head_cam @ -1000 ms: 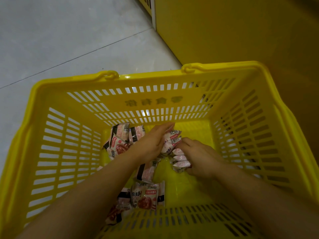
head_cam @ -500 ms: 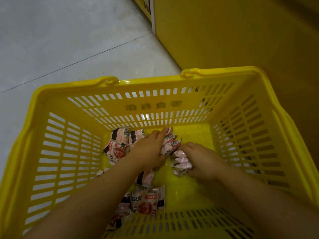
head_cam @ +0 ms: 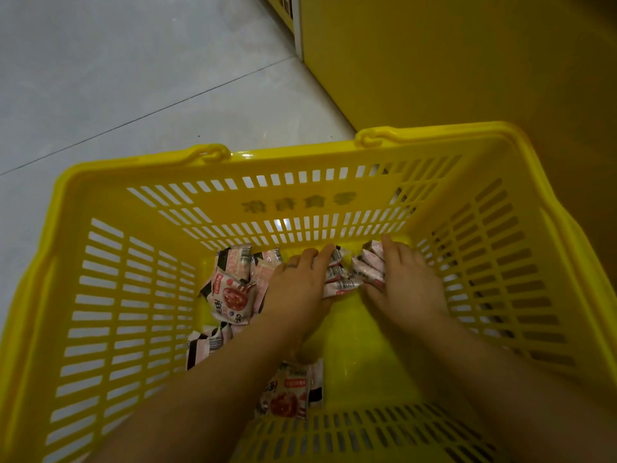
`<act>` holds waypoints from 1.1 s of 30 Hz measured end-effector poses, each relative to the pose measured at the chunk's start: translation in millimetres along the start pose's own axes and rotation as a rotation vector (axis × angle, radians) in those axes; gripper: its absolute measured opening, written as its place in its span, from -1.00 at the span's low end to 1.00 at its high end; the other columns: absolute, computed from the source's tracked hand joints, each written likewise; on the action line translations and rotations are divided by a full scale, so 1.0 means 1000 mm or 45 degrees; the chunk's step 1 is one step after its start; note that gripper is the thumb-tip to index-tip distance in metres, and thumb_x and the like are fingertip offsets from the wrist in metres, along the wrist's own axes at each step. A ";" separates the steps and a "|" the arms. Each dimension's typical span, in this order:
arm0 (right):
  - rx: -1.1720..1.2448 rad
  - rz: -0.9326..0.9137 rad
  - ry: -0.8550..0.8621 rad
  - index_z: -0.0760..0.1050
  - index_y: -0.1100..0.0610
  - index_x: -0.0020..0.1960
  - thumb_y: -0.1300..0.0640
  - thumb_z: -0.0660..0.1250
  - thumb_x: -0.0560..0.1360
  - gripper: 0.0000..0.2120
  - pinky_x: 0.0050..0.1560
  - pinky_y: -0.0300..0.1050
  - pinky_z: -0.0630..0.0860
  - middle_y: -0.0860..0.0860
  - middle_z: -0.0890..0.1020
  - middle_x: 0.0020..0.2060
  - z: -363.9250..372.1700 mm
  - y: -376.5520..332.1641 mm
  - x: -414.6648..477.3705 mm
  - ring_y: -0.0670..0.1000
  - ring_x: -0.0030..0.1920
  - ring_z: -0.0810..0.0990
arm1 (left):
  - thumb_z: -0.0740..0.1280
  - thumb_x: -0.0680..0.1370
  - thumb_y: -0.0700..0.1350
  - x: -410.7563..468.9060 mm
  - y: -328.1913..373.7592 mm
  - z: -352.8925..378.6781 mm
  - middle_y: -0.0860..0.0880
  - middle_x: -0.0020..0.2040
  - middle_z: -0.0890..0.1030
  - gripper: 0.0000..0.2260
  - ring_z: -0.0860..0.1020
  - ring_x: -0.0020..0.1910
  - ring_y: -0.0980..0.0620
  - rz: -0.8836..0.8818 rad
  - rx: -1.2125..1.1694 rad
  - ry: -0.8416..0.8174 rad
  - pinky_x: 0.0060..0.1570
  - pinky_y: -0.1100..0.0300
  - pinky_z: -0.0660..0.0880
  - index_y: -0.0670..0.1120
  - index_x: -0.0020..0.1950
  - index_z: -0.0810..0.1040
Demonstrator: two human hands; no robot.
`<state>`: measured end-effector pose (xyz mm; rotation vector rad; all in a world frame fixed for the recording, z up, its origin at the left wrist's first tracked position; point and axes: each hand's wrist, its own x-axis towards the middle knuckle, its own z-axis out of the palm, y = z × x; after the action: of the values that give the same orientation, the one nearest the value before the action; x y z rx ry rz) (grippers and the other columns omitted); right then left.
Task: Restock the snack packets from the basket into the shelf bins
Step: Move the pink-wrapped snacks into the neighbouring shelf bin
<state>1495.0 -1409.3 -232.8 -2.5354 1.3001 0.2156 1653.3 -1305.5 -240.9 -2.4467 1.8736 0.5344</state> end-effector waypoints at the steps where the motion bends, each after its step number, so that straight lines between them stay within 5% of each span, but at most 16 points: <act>1: -0.009 -0.021 -0.009 -0.06 0.09 0.55 -0.24 0.25 0.47 -0.16 0.11 -0.02 0.46 0.05 0.31 0.37 0.001 0.000 -0.001 0.09 0.31 0.36 | 0.25 0.57 0.15 0.002 0.001 0.001 -0.08 0.48 0.20 -0.25 0.35 0.32 -0.13 -0.013 -0.006 -0.008 0.17 0.04 0.39 -0.02 0.57 -0.13; 12: 0.534 0.176 0.030 0.20 0.06 0.46 -0.11 0.43 0.37 -0.24 0.04 0.01 0.54 0.06 0.55 0.21 -0.046 -0.013 -0.003 0.14 0.14 0.57 | 0.41 0.42 0.17 -0.004 0.006 -0.036 0.05 0.28 0.51 -0.28 0.53 0.15 0.02 -0.297 -0.704 0.164 0.08 0.04 0.53 0.09 0.49 0.18; 16: 0.759 0.177 0.188 0.24 0.07 0.43 -0.06 0.48 0.36 -0.26 0.08 0.02 0.53 0.10 0.60 0.17 -0.098 -0.025 -0.029 0.16 0.16 0.57 | 0.47 0.40 0.12 -0.026 0.021 -0.079 0.26 0.04 0.56 -0.41 0.53 -0.06 0.31 -0.320 -1.075 0.336 -0.14 0.34 0.46 0.15 0.37 0.33; 20: 1.025 0.103 0.372 0.23 0.09 0.44 0.00 0.52 0.35 -0.23 0.16 -0.06 0.48 0.05 0.58 0.22 -0.166 -0.040 -0.069 0.09 0.20 0.56 | 0.52 0.40 -0.01 -0.052 0.048 -0.144 0.21 -0.05 0.61 -0.59 0.60 -0.03 0.16 -0.366 -1.472 0.569 -0.06 0.24 0.51 0.10 0.17 0.45; 26: 1.279 -0.093 0.575 0.13 0.00 0.52 -0.07 0.51 0.35 -0.12 0.28 -0.04 0.45 -0.07 0.57 0.22 -0.276 -0.054 -0.141 -0.07 0.19 0.56 | 0.47 0.45 -0.15 -0.095 0.117 -0.261 -0.02 0.03 0.66 -0.61 0.66 -0.06 0.07 -0.129 -1.958 0.845 -0.04 0.10 0.59 -0.02 0.23 0.44; 30: 1.235 -0.317 0.802 0.40 0.07 0.29 -0.08 0.38 0.40 -0.48 0.23 0.17 0.45 0.10 0.58 0.11 -0.345 -0.057 -0.192 0.15 0.19 0.52 | 0.44 0.47 -0.19 -0.127 0.172 -0.328 -0.02 0.05 0.65 -0.64 0.65 0.00 0.00 0.111 -2.035 0.977 0.05 -0.14 0.57 -0.02 0.20 0.43; 33: 1.212 -0.404 0.890 0.42 0.02 0.24 -0.08 0.28 0.54 -0.68 0.20 0.20 0.46 0.15 0.55 0.11 -0.388 -0.050 -0.227 0.18 0.19 0.50 | 0.44 0.47 -0.15 -0.152 0.212 -0.369 0.02 0.04 0.65 -0.58 0.66 -0.03 0.04 0.274 -2.034 1.055 0.01 -0.12 0.59 -0.06 0.28 0.39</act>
<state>1404.9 -1329.0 203.2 -1.9163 0.8142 -1.1520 1515.4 -1303.0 189.3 -3.7840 2.5080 1.8436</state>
